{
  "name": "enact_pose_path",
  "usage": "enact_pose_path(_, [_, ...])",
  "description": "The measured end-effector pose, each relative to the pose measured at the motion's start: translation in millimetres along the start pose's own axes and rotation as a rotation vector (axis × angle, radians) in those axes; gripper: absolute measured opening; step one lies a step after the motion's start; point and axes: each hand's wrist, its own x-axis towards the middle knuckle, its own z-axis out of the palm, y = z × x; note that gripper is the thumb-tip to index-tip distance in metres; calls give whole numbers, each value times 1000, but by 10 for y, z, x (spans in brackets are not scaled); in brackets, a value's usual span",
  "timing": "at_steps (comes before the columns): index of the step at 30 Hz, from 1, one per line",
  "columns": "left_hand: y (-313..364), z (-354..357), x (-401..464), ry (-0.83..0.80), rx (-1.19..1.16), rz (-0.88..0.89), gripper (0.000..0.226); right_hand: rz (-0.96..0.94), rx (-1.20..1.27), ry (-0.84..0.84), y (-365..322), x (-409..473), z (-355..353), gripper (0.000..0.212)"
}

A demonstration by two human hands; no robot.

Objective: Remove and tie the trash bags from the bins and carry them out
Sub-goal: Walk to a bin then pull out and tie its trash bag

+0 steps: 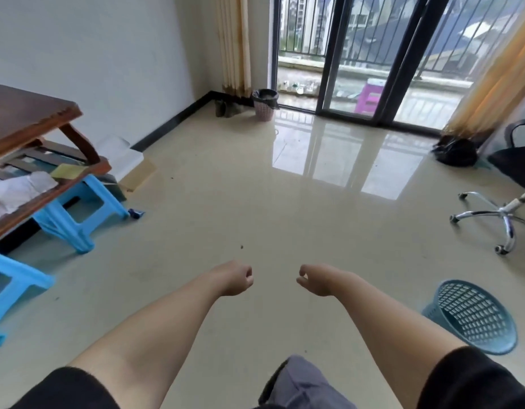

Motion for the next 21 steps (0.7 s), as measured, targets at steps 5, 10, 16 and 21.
enact_pose_path(5, [-80,-626,1102,11,15,3,36,-26,-58,-5,194,1027,-762,47])
enact_pose_path(10, [-132,-1470,2281,42,-27,-20,35,-32,-75,3,488,2052,-1757,47])
enact_pose_path(16, [-151,-2368,3354,55,-102,-32,34,-33,-110,-16,740,3137,-2818,47])
enact_pose_path(21, [-445,-3017,4314,35,-111,-41,32,-45,-107,-27,717,4146,-3514,47])
